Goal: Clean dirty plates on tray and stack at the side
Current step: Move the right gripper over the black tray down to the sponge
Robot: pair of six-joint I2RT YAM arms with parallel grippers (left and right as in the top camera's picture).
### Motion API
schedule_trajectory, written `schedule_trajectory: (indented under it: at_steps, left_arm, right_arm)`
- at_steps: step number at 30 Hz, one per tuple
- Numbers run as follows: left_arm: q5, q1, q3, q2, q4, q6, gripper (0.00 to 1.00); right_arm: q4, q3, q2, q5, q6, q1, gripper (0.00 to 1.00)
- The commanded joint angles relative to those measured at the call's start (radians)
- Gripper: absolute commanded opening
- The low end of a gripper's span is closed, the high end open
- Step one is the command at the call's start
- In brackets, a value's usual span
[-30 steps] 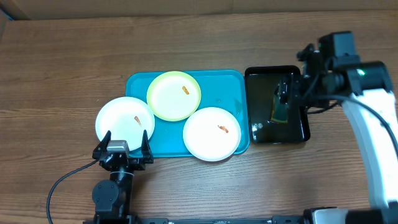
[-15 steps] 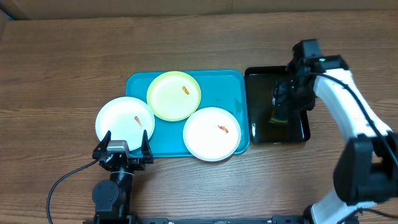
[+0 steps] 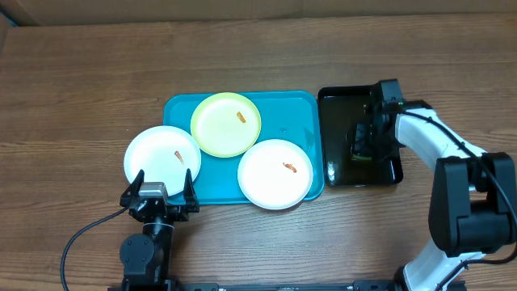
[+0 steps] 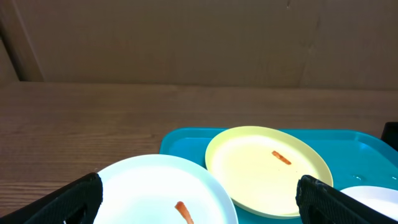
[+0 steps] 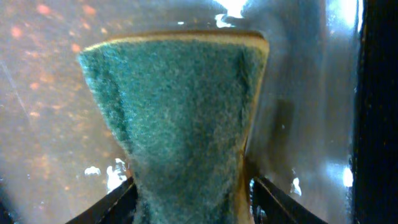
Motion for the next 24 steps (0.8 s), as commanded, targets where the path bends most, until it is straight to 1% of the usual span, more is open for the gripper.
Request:
schedule_trajectory:
  at_steps: [1,2,3,4,5,7,8,9,10,11,16,20,24]
  left_arm:
    - [0.01,0.005,-0.004,-0.01,0.0,0.019,1.0]
    - [0.01,0.005,-0.004,-0.01,0.0,0.019,1.0]
    - [0.01,0.005,-0.004,-0.01,0.0,0.019,1.0]
    - [0.01,0.005,-0.004,-0.01,0.0,0.019,1.0]
    - [0.01,0.005,-0.004,-0.01,0.0,0.019,1.0]
    - [0.01,0.005,-0.004,-0.01,0.0,0.019,1.0]
    - [0.01,0.005,-0.004,-0.01,0.0,0.019,1.0]
    - [0.01,0.005,-0.004,-0.01,0.0,0.019,1.0]
    - [0.01,0.005,-0.004,-0.01,0.0,0.019,1.0]
    - [0.01,0.005,-0.004,-0.01,0.0,0.019,1.0]
    - [0.01,0.005,-0.004,-0.01,0.0,0.019,1.0]
    - [0.01,0.005,-0.004,-0.01,0.0,0.019,0.99]
    - [0.01,0.005,-0.004,-0.01,0.0,0.019,0.99]
  right_arm:
    - [0.039,-0.06,0.003,0.007,0.005,-0.003,0.49]
    - [0.052,-0.072,0.003,0.007,0.005,-0.003,0.36]
    - [0.059,-0.08,0.003,0.008,0.005,-0.003,0.19]
    - [0.062,-0.085,0.003,0.008,0.005,-0.003,0.09]
    - [0.061,-0.085,0.003,0.008,0.005,-0.003,0.04]
    - [0.06,-0.08,0.003,0.008,0.004,-0.003,0.04]
    - [0.05,-0.071,0.003,0.008,0.0,-0.003,0.15]
    - [0.037,-0.056,0.003,0.008,0.0,-0.004,0.39]
    - [0.02,-0.038,0.003,0.008,0.0,-0.004,0.54]
    - [-0.001,-0.012,0.003,0.008,0.0,-0.004,0.57]
    - [-0.078,0.107,0.003,0.008,-0.003,-0.004,0.67]
    - [-0.06,0.122,0.003,0.015,-0.013,-0.004,0.68]
    - [-0.004,0.092,0.004,0.05,-0.014,-0.004,0.69]
